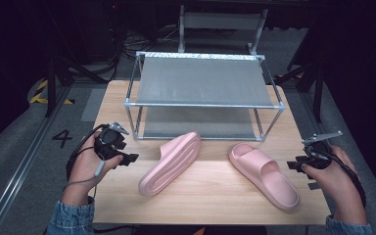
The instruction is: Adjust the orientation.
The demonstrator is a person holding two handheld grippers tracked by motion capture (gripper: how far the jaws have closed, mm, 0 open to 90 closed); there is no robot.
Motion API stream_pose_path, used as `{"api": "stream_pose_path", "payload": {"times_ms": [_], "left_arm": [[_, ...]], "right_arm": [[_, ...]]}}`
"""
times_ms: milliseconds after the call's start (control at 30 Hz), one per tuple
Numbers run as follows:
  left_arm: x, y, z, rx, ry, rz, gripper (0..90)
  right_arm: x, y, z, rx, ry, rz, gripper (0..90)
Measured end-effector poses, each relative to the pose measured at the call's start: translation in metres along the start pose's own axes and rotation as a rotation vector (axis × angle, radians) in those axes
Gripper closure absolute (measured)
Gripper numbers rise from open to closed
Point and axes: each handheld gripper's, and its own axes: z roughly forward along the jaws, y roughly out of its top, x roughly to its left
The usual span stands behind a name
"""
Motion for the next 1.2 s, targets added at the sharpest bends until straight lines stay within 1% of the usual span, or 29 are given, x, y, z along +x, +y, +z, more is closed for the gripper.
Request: {"api": "stream_pose_path", "payload": {"times_ms": [33, 67, 133, 167, 200, 233, 267, 367, 400, 467, 533, 567, 600, 633, 667, 700, 767, 800, 867, 967, 1000, 1033, 1100, 1200], "left_arm": [[-0.001, 0.001, -0.001, -0.016, -0.017, -0.002, 40.2], [-0.001, 0.001, -0.001, -0.016, -0.017, -0.002, 41.8], [-0.003, 0.003, -0.003, -0.037, -0.024, 0.004, 44.8], [-0.003, 0.003, -0.003, -0.037, -0.024, 0.004, 47.2], [-0.004, 0.004, -0.003, -0.047, -0.051, 0.002, 47.9], [-0.005, 0.004, -0.003, -0.054, -0.057, 0.0, 49.3], [-0.006, 0.005, -0.003, -0.061, -0.069, 0.001, 52.7], [-0.007, 0.007, -0.002, -0.059, -0.078, 0.002, 61.8], [-0.01, 0.01, -0.001, -0.047, -0.087, 0.006, 65.2], [-0.013, 0.013, 0.003, -0.032, -0.088, 0.015, 71.4], [-0.015, 0.015, 0.004, -0.031, -0.083, 0.022, 79.6], [-0.016, 0.017, 0.005, -0.031, -0.084, 0.031, 79.6], [-0.02, 0.02, 0.008, -0.038, -0.095, 0.037, 83.9], [-0.02, 0.02, 0.008, -0.038, -0.095, 0.037, 88.3], [-0.023, 0.023, 0.01, -0.052, -0.11, 0.041, 89.7], [-0.023, 0.023, 0.01, -0.052, -0.11, 0.041, 89.9], [-0.025, 0.025, 0.012, -0.068, -0.124, 0.044, 90.0], [-0.026, 0.027, 0.014, -0.076, -0.119, 0.044, 90.0], [-0.029, 0.029, 0.017, -0.086, -0.131, 0.048, 90.0], [-0.033, 0.031, 0.023, -0.1, -0.158, 0.054, 90.0], [-0.034, 0.032, 0.025, -0.105, -0.174, 0.051, 90.0], [-0.035, 0.033, 0.027, -0.109, -0.178, 0.061, 90.0], [-0.038, 0.035, 0.031, -0.11, -0.189, 0.058, 90.0], [-0.041, 0.038, 0.037, -0.105, -0.194, 0.069, 90.0]], "right_arm": [[0.0, 0.0, 0.001, -0.001, -0.002, 0.0, 56.7], [0.0, 0.0, 0.001, -0.001, -0.002, 0.0, 56.7], [0.001, 0.0, 0.002, -0.001, -0.002, -0.002, 56.4], [0.002, 0.0, 0.002, -0.002, 0.0, -0.002, 56.4], [0.002, 0.0, 0.001, -0.003, -0.002, -0.001, 56.4], [0.003, 0.0, 0.001, -0.003, -0.005, -0.002, 56.4], [0.003, 0.0, 0.001, -0.006, -0.007, -0.003, 56.4], [0.004, 0.0, 0.001, -0.004, -0.003, -0.011, 56.4], [0.004, -0.001, 0.002, -0.002, -0.001, -0.012, 56.4], [0.004, -0.002, 0.002, 0.0, -0.004, -0.012, 56.4], [0.004, -0.003, 0.002, -0.001, -0.003, -0.01, 56.5], [0.004, -0.004, 0.002, 0.002, -0.003, -0.01, 56.5], [0.004, -0.005, 0.001, 0.002, -0.003, -0.01, 56.5], [0.004, -0.005, 0.001, 0.002, -0.003, -0.01, 56.5], [0.003, -0.006, 0.0, -0.003, -0.012, -0.005, 56.6], [0.003, -0.006, 0.0, -0.003, -0.012, -0.005, 56.6], [0.004, -0.006, 0.001, 0.001, -0.01, -0.006, 56.6], [0.005, -0.007, 0.002, 0.003, -0.009, -0.011, 56.6], [0.006, -0.007, 0.003, 0.005, -0.006, -0.01, 56.8], [0.006, -0.006, 0.002, -0.002, -0.005, -0.009, 57.6], [0.006, -0.006, 0.002, -0.005, -0.007, -0.01, 57.6], [0.007, -0.006, 0.002, -0.008, -0.008, -0.009, 57.5], [0.007, -0.007, 0.002, -0.004, -0.01, -0.012, 57.4], [0.007, -0.007, 0.004, 0.004, -0.009, -0.014, 57.4]]}}
